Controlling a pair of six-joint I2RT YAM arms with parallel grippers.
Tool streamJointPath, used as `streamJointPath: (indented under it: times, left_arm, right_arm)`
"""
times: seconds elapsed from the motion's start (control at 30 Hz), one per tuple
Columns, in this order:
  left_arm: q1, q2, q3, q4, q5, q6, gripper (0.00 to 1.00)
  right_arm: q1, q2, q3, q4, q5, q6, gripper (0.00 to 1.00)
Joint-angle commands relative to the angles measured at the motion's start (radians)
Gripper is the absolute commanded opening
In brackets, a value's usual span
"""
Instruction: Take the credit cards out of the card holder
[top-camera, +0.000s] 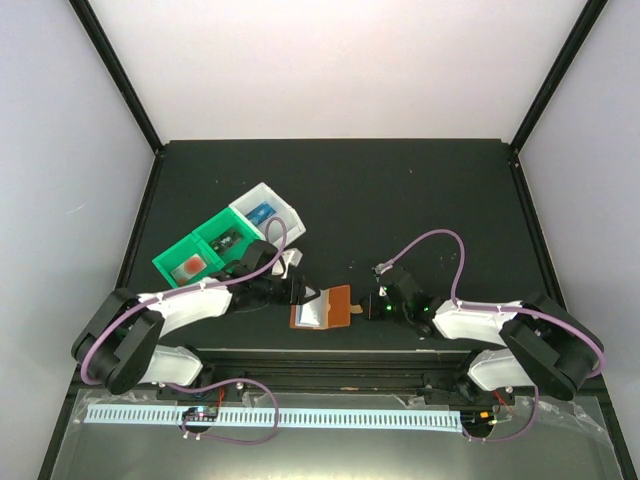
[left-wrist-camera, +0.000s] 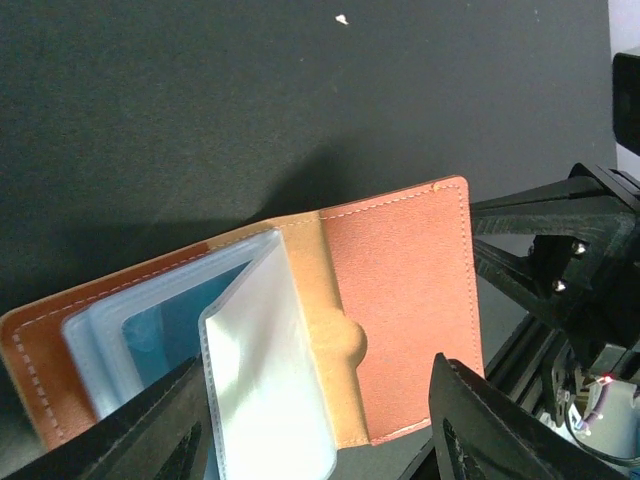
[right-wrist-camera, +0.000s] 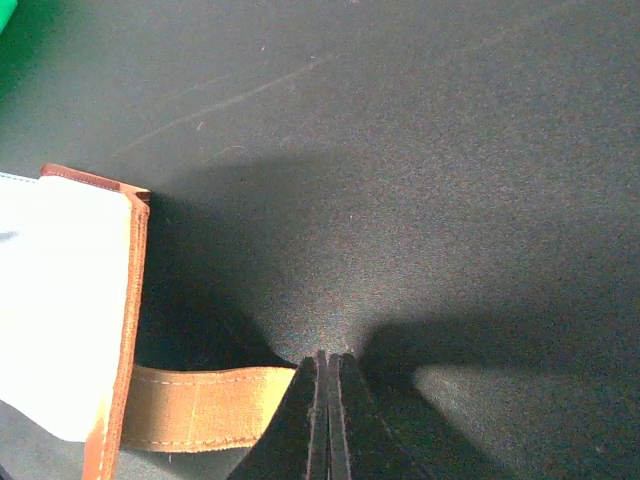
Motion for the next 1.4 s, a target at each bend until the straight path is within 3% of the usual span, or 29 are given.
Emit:
streamJointPath:
  times: [0.0, 0.13, 0.3, 0.5, 0.7, 0.93, 1.13, 1.37]
  left_arm:
    - [-0.019, 0.007, 0.026, 0.07, 0.06, -0.029, 0.58]
    - [-0.057, -0.008, 0.017, 0.136, 0.09, -0.079, 0.53]
    - [-0.102, 0.041, 0.004, 0.235, 0.124, -0.153, 0.48]
    - [-0.163, 0.104, 0.07, 0.294, 0.118, -0.182, 0.42]
    - [-0.185, 0.248, 0.114, 0.359, 0.124, -0.199, 0.33]
    - [-0.184, 0.322, 0.183, 0.355, 0.115, -0.189, 0.24]
    - [-0.184, 0.328, 0.195, 0.338, 0.095, -0.192, 0.21]
    - [-0.164, 0.287, 0.202, 0.261, 0.068, -0.162, 0.21]
  right_arm:
    - [0.002, -0.008, 0.005, -0.047, 0.031, -0.014, 0.02]
    - [0.001, -0.033, 0.016, -0.086, 0.035, -0.017, 0.1]
    - [0.001, -0.14, 0.04, -0.189, 0.027, -0.023, 0.29]
    - [0.003, -0.314, 0.059, -0.291, -0.028, -0.057, 0.34]
    - [0.021, -0.397, 0.052, -0.257, -0.145, -0.046, 0.34]
    - [0.105, -0.387, 0.029, -0.117, -0.172, 0.039, 0.29]
    - [0.179, -0.262, 0.029, -0.005, -0.09, 0.083, 0.18]
    - [0.184, -0.038, 0.057, 0.037, -0.059, 0.104, 0.14]
